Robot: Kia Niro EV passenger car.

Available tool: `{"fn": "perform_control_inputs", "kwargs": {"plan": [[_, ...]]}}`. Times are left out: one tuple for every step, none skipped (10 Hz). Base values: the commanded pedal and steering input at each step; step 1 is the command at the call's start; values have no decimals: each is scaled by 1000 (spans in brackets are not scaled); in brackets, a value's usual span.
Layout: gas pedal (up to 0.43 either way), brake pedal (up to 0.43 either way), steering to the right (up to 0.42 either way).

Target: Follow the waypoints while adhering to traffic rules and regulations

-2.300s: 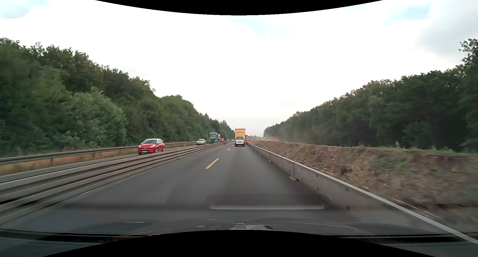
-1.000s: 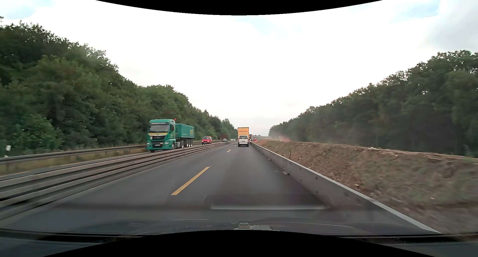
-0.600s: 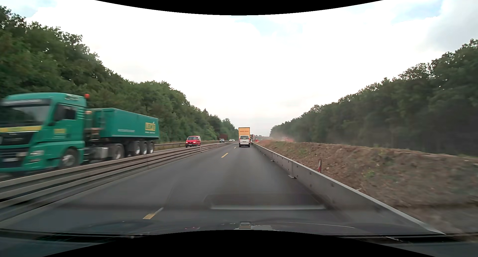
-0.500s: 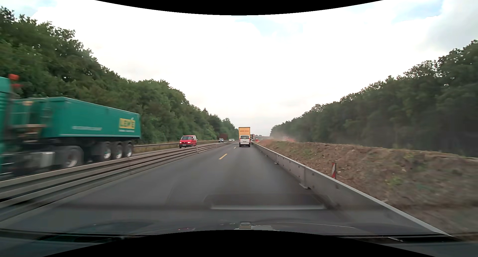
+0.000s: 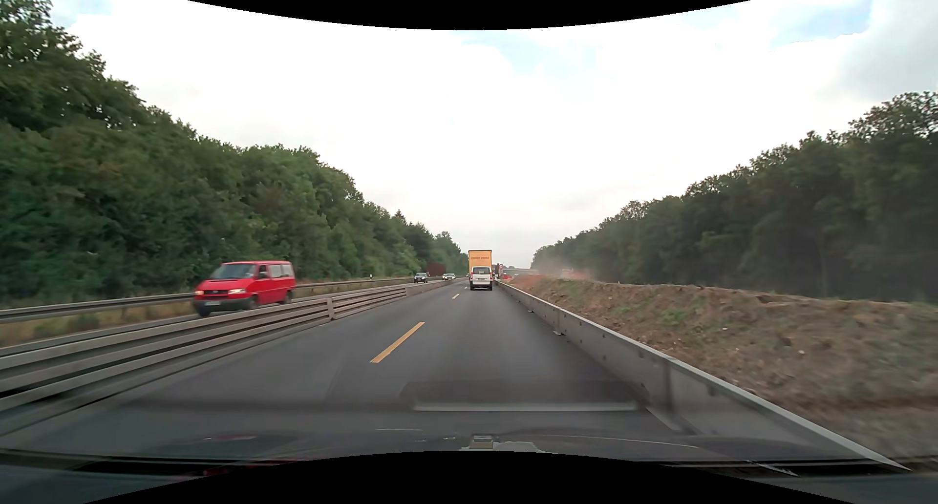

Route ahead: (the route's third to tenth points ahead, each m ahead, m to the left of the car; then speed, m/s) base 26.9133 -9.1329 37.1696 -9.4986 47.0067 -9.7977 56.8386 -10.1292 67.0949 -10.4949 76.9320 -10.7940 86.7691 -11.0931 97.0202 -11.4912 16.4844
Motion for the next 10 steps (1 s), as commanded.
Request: {"fn": "perform_control_inputs", "kwargs": {"plan": [[39,0,4],[47,0,4],[47,0,3],[47,0,3],[47,0,3],[47,0,2],[59,0,-1],[79,0,-2],[87,0,-2],[98,0,-2]]}}
